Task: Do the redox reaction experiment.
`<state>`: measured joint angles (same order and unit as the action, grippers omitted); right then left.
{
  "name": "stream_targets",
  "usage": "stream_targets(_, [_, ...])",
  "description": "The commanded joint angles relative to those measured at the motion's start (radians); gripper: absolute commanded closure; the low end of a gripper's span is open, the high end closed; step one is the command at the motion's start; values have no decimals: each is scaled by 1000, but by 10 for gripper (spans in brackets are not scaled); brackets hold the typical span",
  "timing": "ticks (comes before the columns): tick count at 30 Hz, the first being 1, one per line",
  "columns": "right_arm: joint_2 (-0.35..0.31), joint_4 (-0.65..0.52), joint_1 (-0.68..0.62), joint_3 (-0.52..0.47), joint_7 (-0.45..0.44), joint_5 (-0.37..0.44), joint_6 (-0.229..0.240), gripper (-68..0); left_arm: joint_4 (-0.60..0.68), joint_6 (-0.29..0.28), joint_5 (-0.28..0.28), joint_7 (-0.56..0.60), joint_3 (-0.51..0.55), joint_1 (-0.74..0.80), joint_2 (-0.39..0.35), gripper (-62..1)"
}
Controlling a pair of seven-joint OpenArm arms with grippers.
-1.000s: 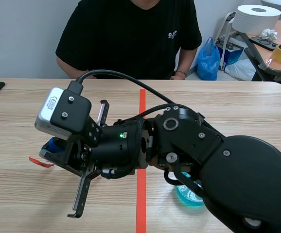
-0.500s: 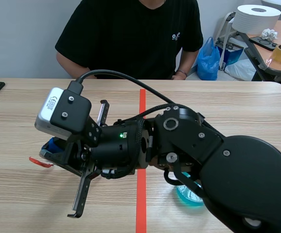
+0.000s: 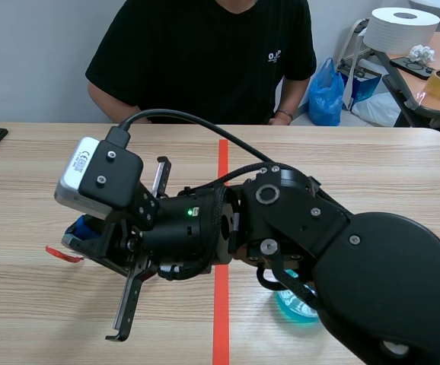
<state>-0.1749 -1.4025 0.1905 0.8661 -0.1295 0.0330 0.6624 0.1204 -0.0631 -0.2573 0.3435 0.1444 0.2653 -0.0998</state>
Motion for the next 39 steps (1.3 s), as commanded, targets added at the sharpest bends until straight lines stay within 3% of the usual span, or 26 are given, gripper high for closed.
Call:
stream_targets(1, [3,-12,26,-1,-21,11,-4,-6,11,-2,2,3,2,-3,0,-42])
stream_targets(8, [3,-52,26,-1,-52,12,-4,-7,11,-2,2,3,2,-3,0,-42])
stream_targets(13, [3,-143,26,-8,-10,42,-12,-6,11,-2,2,3,2,-3,0,-42])
stream_targets(19, [4,-264,26,-44,83,170,-21,-6,11,-2,2,3,2,-3,0,-42])
stream_targets(25, [12,-367,50,-82,203,288,-72,-6,11,-2,2,3,2,-3,0,-42])
stream_targets(39, [71,-386,233,-145,371,553,-114,-6,11,-2,2,4,2,-3,0,-42])
